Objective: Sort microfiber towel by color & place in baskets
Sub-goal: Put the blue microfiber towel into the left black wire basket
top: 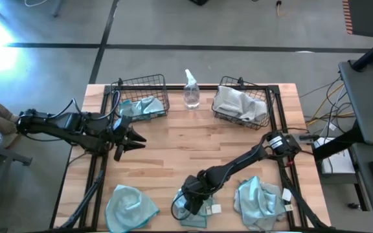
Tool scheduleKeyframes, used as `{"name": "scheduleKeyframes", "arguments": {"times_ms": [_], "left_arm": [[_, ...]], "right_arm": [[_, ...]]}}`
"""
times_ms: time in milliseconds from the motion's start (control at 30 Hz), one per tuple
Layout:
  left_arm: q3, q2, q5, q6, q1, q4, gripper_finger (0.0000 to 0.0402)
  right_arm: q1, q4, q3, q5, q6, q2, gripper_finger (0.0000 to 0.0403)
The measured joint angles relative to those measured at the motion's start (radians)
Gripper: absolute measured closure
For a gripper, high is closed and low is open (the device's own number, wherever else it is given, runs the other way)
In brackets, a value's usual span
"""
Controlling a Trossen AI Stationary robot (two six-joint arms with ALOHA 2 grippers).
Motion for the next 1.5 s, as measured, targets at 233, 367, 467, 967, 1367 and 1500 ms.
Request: {"name": "scheduleKeyframes", "arguments": {"times_ms": [233, 367, 467, 967, 1367, 1500], "left_arm": [[0.0, 0.0, -0.001, 0.0, 0.0, 0.0, 0.0288], [0.0, 0.0, -0.001, 0.0, 0.0, 0.0, 0.0288], [0.0, 0.0, -0.001, 0.0, 0.0, 0.0, 0.0288], [0.011, -0.003, 0.004, -0.062, 0.0, 0.013, 0.0288], [0.235, -0.004, 0.033, 0.034, 0.0, -0.056, 0.0288], [0.327, -0.004, 0.032, 0.086, 0.0, -0.139, 0.0288]], "right_arm": [[-0.01, -0.004, -0.001, 0.005, -0.03, -0.002, 0.0296], [-0.013, -0.006, -0.002, 0.008, -0.045, -0.002, 0.0326], [-0.014, -0.007, -0.002, 0.009, -0.046, -0.002, 0.0347], [-0.087, -0.029, 0.169, 0.024, -0.165, -0.016, 0.0358], [-0.196, -0.24, 0.56, 0.228, -0.461, -0.018, 0.0358], [-0.225, -0.283, 0.654, 0.242, -0.519, -0.018, 0.0358]]}}
